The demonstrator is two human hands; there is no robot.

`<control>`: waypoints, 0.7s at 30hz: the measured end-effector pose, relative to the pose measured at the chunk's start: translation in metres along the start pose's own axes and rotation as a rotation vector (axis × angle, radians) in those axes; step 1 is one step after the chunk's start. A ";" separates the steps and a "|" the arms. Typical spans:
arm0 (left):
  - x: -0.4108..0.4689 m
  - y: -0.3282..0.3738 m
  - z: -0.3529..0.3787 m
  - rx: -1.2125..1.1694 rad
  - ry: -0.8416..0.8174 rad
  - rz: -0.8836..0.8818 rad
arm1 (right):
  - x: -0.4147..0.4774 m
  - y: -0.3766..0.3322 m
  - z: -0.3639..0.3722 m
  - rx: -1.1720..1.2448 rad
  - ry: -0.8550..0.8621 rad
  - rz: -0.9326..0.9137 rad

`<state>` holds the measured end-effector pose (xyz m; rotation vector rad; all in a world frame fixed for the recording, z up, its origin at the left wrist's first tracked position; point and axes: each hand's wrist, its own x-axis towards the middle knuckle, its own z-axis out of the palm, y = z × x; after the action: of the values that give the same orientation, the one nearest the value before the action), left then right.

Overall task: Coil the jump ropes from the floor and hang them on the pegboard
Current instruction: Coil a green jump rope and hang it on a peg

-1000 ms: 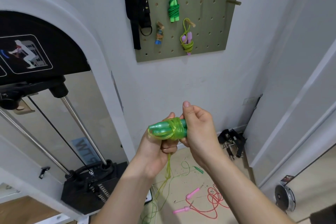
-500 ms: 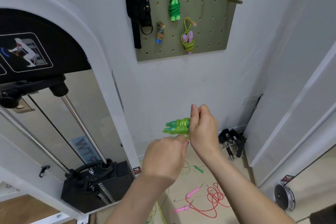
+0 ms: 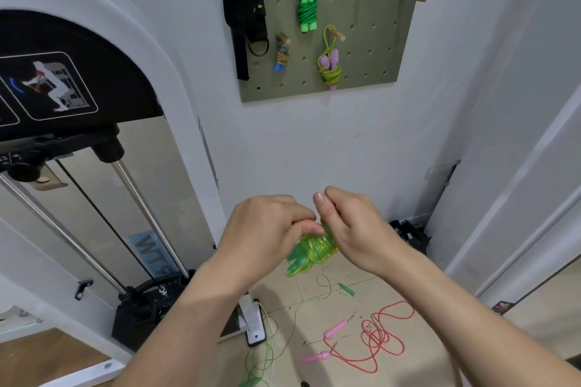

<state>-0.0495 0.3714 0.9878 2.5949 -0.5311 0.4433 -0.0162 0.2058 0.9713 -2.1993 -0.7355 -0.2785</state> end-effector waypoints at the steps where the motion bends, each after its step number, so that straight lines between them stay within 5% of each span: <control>1: 0.002 0.000 -0.001 -0.145 -0.021 -0.059 | 0.001 -0.001 -0.003 0.026 -0.004 -0.005; 9: 0.007 0.005 0.003 -1.089 -0.114 -0.321 | 0.005 -0.019 -0.016 0.455 -0.061 0.083; 21: 0.001 0.021 0.024 -1.475 -0.098 -0.591 | 0.004 -0.027 -0.007 0.648 0.100 0.162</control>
<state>-0.0522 0.3423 0.9756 1.2088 -0.0028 -0.2481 -0.0290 0.2163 0.9942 -1.6023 -0.4964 -0.0514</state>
